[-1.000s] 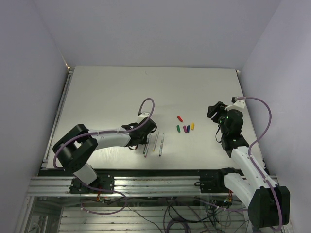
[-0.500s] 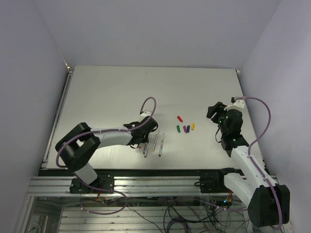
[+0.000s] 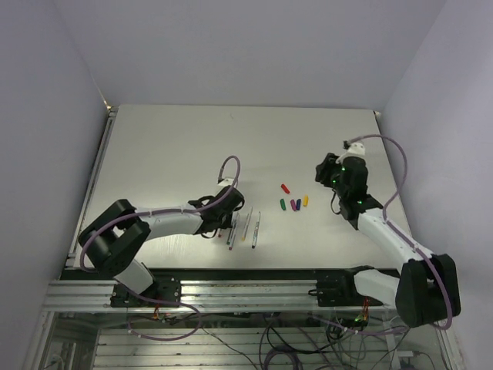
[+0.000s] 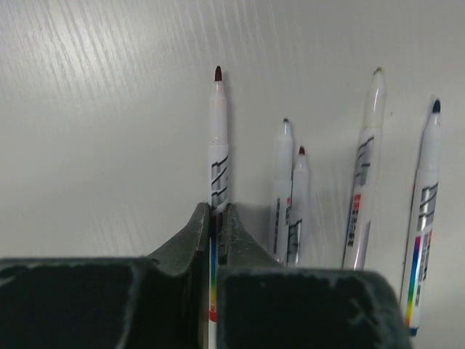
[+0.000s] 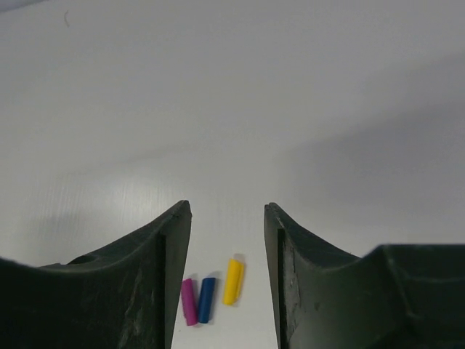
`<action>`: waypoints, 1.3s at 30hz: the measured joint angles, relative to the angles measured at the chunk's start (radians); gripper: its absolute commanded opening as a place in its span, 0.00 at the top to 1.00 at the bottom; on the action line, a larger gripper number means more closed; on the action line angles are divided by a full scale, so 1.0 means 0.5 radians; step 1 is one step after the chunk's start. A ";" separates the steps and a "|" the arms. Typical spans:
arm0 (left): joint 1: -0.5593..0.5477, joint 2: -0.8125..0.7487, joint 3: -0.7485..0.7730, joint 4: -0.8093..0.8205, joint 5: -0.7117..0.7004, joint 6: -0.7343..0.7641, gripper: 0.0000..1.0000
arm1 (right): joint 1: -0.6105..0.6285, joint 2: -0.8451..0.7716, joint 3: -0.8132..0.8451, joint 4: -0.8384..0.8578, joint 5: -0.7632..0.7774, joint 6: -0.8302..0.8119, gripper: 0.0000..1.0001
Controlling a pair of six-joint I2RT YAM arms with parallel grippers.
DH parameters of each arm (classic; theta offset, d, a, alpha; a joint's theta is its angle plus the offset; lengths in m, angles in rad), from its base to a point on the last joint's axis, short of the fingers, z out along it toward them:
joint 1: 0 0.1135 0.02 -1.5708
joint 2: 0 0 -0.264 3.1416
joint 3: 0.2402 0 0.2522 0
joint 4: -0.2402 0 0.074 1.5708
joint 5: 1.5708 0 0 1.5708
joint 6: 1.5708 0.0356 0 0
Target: Insert the pens into the pen caps
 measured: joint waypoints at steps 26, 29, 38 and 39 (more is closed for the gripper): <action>0.028 -0.861 -0.398 0.155 0.257 0.092 0.93 | 0.365 1.048 0.497 -0.132 -0.313 -0.274 0.54; 0.029 -0.877 -0.423 0.220 0.314 0.106 0.93 | 0.385 1.065 0.520 -0.133 -0.339 -0.291 0.54; 0.035 -0.901 -0.488 0.414 0.475 0.135 0.93 | 0.446 1.168 0.571 -0.169 -0.311 -0.337 0.54; 0.035 -0.904 -0.491 0.426 0.491 0.136 0.93 | 0.452 1.183 0.578 -0.176 -0.299 -0.341 0.54</action>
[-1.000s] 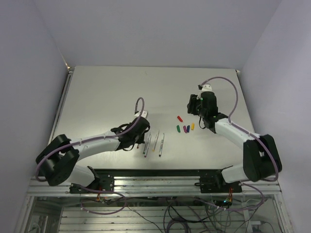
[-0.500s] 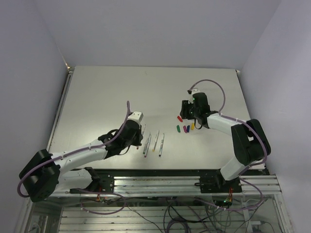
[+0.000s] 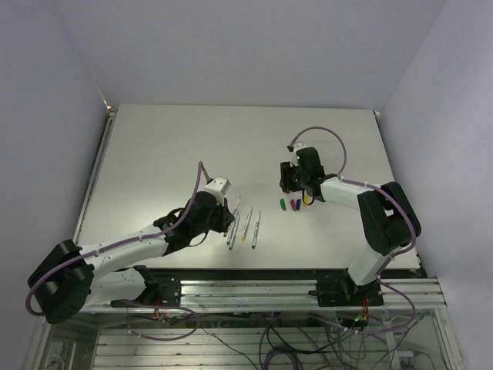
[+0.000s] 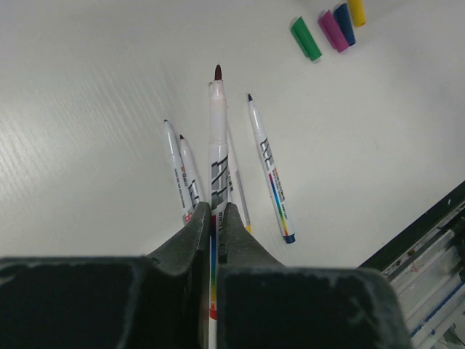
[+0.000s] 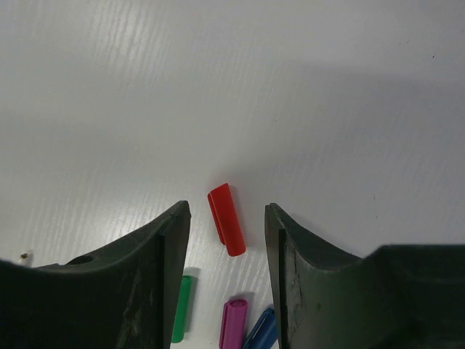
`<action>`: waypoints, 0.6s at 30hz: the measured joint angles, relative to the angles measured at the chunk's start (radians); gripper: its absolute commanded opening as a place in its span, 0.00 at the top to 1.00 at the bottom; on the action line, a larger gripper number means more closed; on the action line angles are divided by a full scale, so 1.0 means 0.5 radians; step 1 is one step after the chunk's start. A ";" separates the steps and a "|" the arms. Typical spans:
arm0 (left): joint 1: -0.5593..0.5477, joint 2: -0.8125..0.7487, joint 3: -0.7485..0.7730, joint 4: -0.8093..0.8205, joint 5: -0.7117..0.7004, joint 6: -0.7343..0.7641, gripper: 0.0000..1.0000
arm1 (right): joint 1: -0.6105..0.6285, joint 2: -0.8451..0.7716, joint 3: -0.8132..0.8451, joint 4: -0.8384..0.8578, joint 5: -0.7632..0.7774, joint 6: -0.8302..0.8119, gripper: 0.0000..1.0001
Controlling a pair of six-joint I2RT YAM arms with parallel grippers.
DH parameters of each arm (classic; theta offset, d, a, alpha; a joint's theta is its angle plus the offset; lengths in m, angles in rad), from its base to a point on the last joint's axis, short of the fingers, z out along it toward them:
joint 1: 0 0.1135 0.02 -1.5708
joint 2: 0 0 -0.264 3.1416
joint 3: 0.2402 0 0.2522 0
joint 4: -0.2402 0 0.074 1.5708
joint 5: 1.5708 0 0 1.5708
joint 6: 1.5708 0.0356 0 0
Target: Insert the pens into the pen caps
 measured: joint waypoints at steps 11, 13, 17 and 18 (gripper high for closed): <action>0.001 -0.002 -0.005 0.082 0.072 0.013 0.93 | 0.073 0.114 0.064 -0.083 0.155 -0.028 0.55; 0.001 -0.002 -0.005 0.087 0.076 0.013 0.93 | 0.082 0.121 0.070 -0.091 0.182 -0.028 0.55; 0.004 0.001 -0.005 0.089 0.080 0.013 0.93 | 0.092 0.132 0.072 -0.098 0.222 -0.026 0.57; 0.004 0.003 -0.005 0.089 0.080 0.013 0.93 | 0.094 0.134 0.072 -0.099 0.231 -0.025 0.57</action>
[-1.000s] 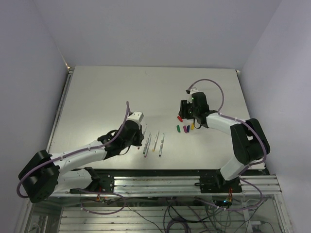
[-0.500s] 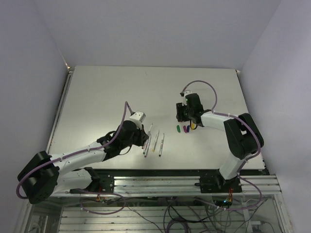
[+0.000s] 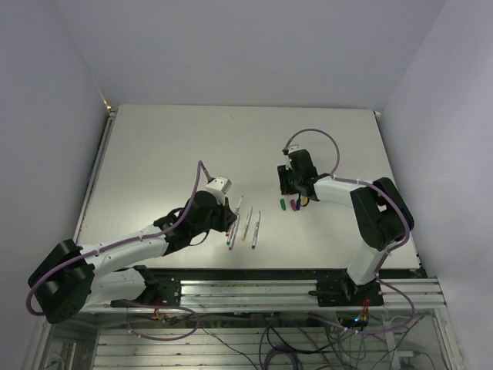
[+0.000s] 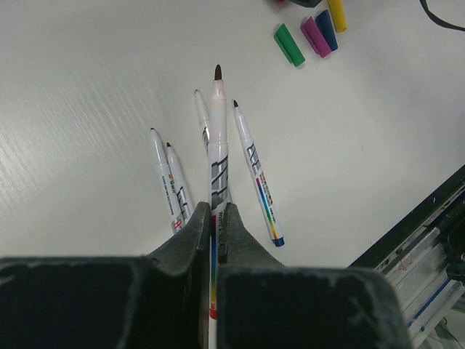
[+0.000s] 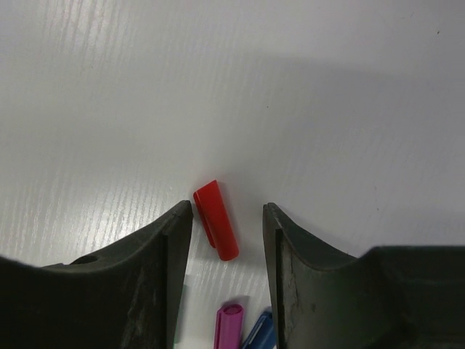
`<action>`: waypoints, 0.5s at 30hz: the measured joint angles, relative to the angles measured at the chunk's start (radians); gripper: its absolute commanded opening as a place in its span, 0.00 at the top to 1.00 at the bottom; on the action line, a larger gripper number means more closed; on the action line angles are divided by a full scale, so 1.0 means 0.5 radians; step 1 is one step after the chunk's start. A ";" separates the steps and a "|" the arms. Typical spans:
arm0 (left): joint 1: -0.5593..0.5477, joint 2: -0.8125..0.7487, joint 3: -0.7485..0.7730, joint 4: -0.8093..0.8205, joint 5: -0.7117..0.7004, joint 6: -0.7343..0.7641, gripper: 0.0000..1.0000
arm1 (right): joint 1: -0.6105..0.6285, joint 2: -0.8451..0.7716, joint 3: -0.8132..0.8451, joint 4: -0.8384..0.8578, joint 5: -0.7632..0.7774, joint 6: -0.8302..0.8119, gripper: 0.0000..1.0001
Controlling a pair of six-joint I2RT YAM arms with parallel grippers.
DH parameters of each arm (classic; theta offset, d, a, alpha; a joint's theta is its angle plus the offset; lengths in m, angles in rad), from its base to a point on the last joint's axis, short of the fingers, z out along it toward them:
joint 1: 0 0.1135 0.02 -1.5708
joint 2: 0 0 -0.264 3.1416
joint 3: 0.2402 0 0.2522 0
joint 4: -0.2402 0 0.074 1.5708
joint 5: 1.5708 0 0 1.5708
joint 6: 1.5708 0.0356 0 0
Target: Insert the pens into the pen caps
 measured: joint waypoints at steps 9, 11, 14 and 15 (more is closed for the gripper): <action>0.011 0.004 0.000 0.001 0.000 0.000 0.93 | 0.023 0.019 0.012 0.004 0.071 0.008 0.78; 0.014 0.006 -0.001 0.001 0.000 -0.001 0.93 | 0.034 0.033 0.031 0.000 0.083 0.013 0.87; 0.014 0.007 -0.001 0.001 0.000 0.000 0.93 | 0.050 0.037 0.042 -0.009 0.106 0.021 1.00; 0.015 0.007 -0.001 0.001 0.000 0.000 0.93 | 0.056 0.037 0.050 -0.014 0.121 0.033 1.00</action>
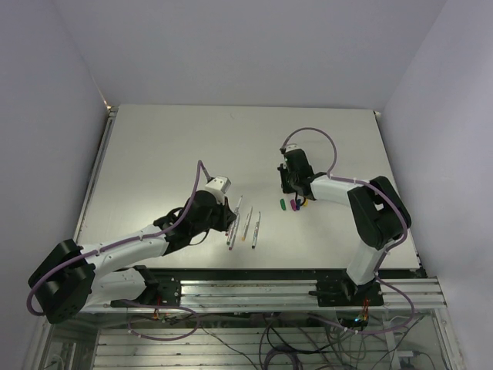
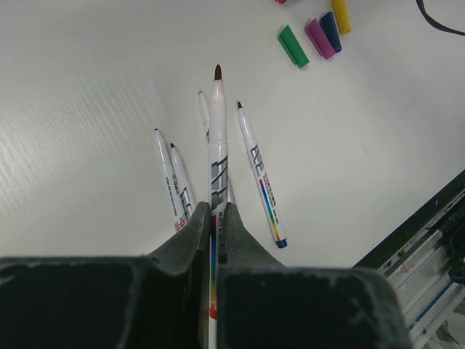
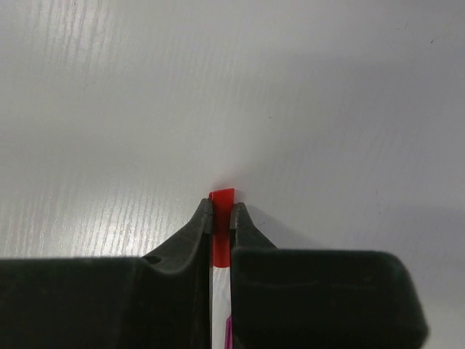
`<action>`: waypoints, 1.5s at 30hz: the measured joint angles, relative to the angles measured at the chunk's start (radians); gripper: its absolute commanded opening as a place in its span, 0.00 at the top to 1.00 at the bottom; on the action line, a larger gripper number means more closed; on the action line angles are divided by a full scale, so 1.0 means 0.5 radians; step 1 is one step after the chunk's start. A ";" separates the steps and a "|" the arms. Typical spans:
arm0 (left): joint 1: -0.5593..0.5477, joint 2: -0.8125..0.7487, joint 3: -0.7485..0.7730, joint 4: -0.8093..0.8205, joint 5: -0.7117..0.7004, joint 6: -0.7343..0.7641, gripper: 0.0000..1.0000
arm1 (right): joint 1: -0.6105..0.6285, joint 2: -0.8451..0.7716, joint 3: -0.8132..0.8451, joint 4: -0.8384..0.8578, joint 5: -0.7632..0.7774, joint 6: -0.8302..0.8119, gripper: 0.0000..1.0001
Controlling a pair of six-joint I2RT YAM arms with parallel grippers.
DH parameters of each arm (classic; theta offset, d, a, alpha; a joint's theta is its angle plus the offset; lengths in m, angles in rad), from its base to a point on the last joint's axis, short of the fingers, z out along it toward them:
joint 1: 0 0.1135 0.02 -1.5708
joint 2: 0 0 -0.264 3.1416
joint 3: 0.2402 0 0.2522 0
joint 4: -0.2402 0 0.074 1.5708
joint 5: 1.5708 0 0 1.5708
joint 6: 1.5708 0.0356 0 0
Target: Insert the pens into the pen caps
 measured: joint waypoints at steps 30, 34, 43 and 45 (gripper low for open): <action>0.009 0.175 -0.034 0.855 0.259 0.028 0.93 | 0.021 -0.882 -0.447 0.860 -0.179 0.595 1.00; 0.009 0.320 -0.034 1.062 0.356 -0.053 0.93 | 0.021 -0.929 -0.583 1.176 -0.261 0.731 1.00; 0.009 0.435 -0.016 1.342 0.427 -0.188 0.93 | 0.022 -1.011 -0.819 1.725 -0.403 0.978 1.00; 0.009 0.436 0.003 1.385 0.427 -0.199 0.93 | 0.024 -1.028 -0.864 1.835 -0.430 1.021 1.00</action>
